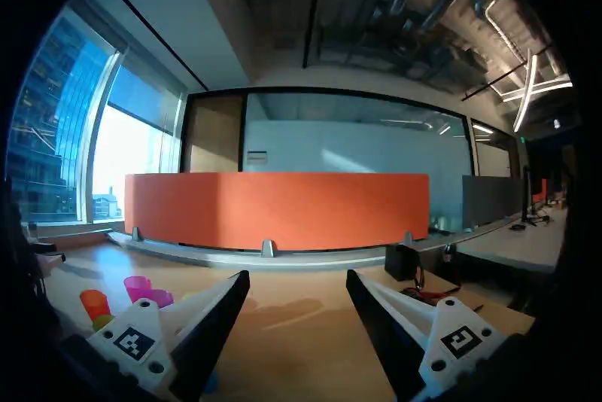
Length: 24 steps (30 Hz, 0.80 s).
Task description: Pour water
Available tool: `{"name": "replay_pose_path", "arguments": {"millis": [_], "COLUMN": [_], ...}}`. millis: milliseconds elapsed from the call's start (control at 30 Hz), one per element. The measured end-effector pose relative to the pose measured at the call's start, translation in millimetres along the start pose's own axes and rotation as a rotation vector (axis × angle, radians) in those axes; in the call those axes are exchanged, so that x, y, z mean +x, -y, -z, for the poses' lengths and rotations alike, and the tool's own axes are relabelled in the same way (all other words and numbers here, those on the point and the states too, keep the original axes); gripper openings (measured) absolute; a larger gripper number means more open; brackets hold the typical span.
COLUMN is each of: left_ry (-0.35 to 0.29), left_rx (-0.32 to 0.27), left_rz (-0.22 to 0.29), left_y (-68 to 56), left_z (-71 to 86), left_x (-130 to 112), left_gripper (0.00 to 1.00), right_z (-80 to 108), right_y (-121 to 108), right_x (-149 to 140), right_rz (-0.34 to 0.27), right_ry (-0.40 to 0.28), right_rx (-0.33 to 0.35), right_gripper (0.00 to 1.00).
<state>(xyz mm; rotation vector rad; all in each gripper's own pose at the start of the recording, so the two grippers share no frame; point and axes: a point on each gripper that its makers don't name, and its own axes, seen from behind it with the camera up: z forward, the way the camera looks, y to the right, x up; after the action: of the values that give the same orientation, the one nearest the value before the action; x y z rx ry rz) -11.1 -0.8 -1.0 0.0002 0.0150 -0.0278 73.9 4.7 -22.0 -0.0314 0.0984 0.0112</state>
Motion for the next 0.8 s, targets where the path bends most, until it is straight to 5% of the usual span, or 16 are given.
{"name": "replay_pose_path", "arguments": {"millis": [400, 800], "left_ry": [0.0, 0.0], "left_rx": [0.0, 0.0], "left_rz": [0.0, 0.0], "left_y": [0.7, 0.7], "left_z": [0.2, 0.3], "left_x": [1, 1], "left_gripper": [1.0, 1.0], "right_z": [-7.8, -10.3], "right_y": [22, 11], "right_x": [-27, -59], "right_rz": [0.003, -0.005], "right_ry": [0.002, 0.031], "right_rx": [0.051, 0.019], "right_gripper": [0.99, 0.99]}}
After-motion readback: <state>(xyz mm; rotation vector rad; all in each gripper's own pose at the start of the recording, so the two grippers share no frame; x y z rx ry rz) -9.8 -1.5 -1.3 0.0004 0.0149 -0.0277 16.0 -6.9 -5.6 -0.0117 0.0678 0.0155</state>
